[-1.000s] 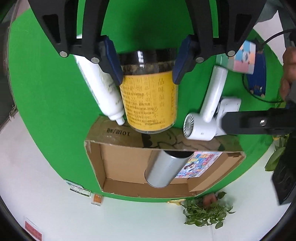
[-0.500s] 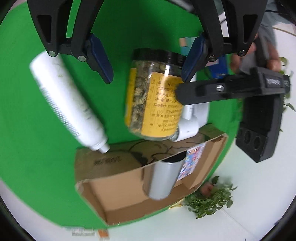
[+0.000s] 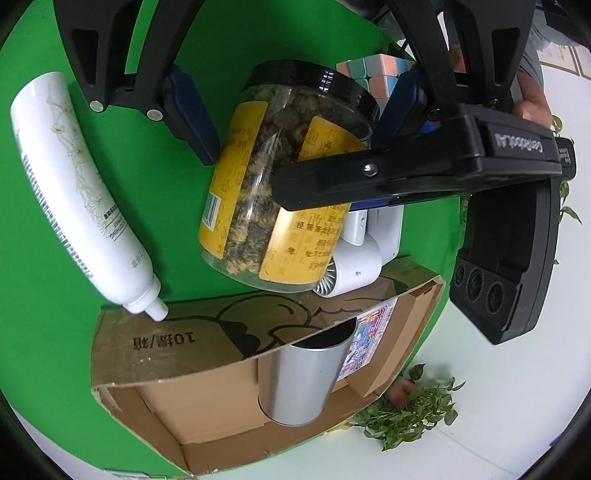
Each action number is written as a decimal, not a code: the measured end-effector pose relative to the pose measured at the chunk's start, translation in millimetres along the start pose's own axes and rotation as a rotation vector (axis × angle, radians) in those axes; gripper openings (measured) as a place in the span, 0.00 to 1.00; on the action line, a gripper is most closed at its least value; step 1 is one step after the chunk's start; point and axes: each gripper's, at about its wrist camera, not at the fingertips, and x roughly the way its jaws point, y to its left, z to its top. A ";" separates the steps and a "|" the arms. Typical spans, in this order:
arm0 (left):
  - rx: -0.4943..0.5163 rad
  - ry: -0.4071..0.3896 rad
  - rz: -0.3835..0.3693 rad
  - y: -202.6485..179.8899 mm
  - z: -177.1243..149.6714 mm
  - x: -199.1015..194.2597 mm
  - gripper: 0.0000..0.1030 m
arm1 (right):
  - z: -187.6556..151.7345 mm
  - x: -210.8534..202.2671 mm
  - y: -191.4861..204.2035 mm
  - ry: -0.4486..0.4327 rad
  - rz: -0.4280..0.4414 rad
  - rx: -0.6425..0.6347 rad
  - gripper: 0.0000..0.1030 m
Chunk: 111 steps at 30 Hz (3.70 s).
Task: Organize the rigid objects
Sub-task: 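Grasp the yellow-labelled jar of dried flowers with the right gripper, then lift the jar and carry it over the box beside the cylinder, then lower the jar into the box and open the right gripper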
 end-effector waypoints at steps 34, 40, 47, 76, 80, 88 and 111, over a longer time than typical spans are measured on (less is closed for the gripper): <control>0.205 -0.316 0.050 -78.0 61.1 -87.6 0.75 | 102.1 -87.7 59.3 -0.236 -0.051 -0.263 0.83; 0.173 -0.307 0.040 -82.5 97.4 -76.9 0.75 | 141.4 -90.7 55.0 -0.213 -0.061 -0.275 0.83; 0.114 -0.254 0.057 -61.9 124.2 -57.0 0.75 | 177.9 -71.0 32.5 -0.126 -0.038 -0.242 0.83; 0.037 -0.177 0.187 -44.0 121.7 -29.1 0.68 | 201.6 34.2 -24.2 0.116 -0.133 -0.121 0.85; 0.041 -0.211 0.202 -41.2 106.4 -43.2 0.68 | 197.5 32.3 -23.4 0.128 -0.127 -0.091 0.88; 0.001 -0.252 0.206 -25.1 79.2 -62.9 0.68 | 182.5 16.8 -21.2 0.048 -0.165 -0.105 0.67; 0.182 -0.647 0.729 -48.9 -22.9 -87.9 0.83 | 11.8 -73.8 63.0 -0.502 -0.438 -0.300 1.00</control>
